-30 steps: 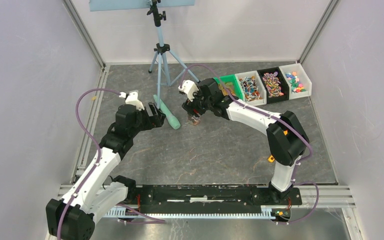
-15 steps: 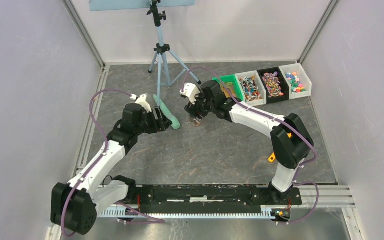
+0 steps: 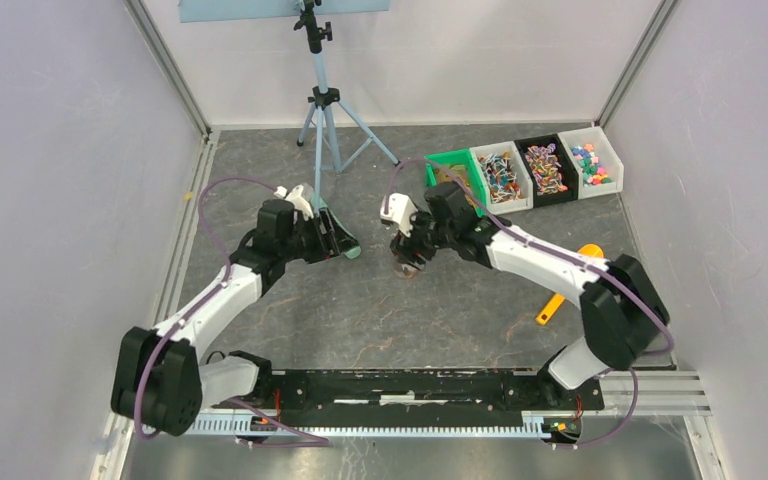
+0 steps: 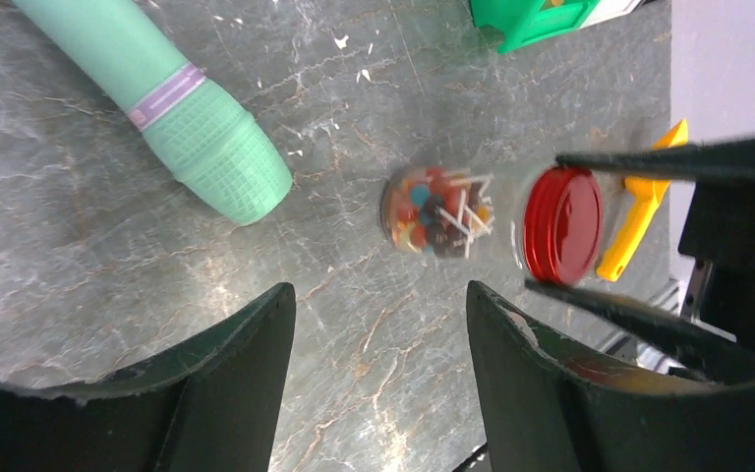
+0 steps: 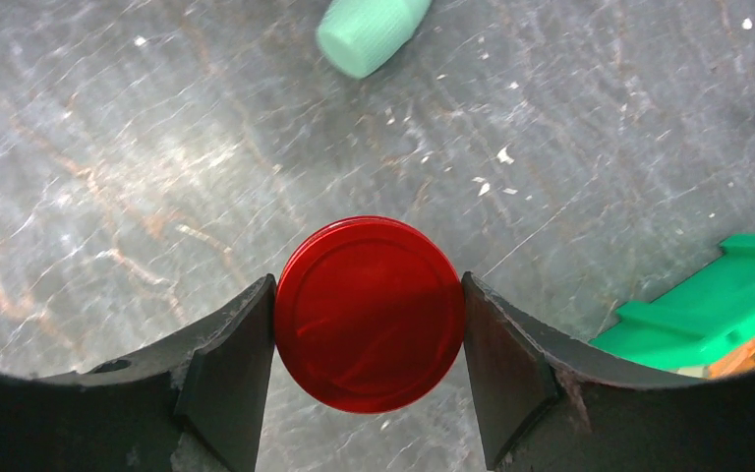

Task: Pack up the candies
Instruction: Move the packing bottle to the center of the board, then screw the bottle lid onto the packing bottle.

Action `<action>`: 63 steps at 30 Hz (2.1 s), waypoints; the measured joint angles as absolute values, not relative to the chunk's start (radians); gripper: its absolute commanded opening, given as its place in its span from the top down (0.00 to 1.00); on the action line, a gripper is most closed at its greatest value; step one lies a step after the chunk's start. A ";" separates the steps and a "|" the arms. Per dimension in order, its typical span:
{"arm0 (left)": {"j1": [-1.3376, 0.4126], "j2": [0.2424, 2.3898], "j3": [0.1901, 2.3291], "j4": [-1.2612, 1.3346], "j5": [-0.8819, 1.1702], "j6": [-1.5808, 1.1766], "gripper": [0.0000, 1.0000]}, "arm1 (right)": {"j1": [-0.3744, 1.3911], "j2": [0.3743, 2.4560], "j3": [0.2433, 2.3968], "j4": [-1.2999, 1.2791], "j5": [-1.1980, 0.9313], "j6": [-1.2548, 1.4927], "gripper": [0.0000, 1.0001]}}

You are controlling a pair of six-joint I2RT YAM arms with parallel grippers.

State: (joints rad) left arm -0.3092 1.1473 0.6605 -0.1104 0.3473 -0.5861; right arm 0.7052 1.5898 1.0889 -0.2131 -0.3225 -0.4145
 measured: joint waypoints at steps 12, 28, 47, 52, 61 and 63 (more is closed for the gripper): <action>-0.431 1.412 0.707 0.109 0.403 -0.713 0.34 | 0.731 1.416 0.866 -0.076 -0.276 -0.358 0.45; -0.500 1.457 0.710 0.189 0.321 -0.759 0.26 | 0.736 1.340 0.754 0.047 -0.154 -0.212 0.49; -0.537 1.164 0.710 -0.024 0.219 -0.675 0.12 | 0.735 1.264 0.723 -0.047 -0.094 -0.109 0.02; -0.540 1.190 0.817 -0.121 0.222 -0.582 0.10 | 0.729 1.185 0.673 0.019 -0.116 -0.149 0.02; -0.633 1.294 0.985 -0.253 0.204 -0.458 0.05 | 0.616 1.075 0.344 0.361 -0.255 -0.155 0.02; -0.662 1.312 1.004 -0.263 0.192 -0.445 0.05 | 0.584 1.091 0.314 0.430 -0.319 -0.153 0.02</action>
State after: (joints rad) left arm -0.6624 1.3121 1.0042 -0.2626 0.1921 -0.4454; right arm 0.5842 1.0908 0.3138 0.4305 -0.3191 -0.1528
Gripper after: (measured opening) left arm 0.943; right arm 0.979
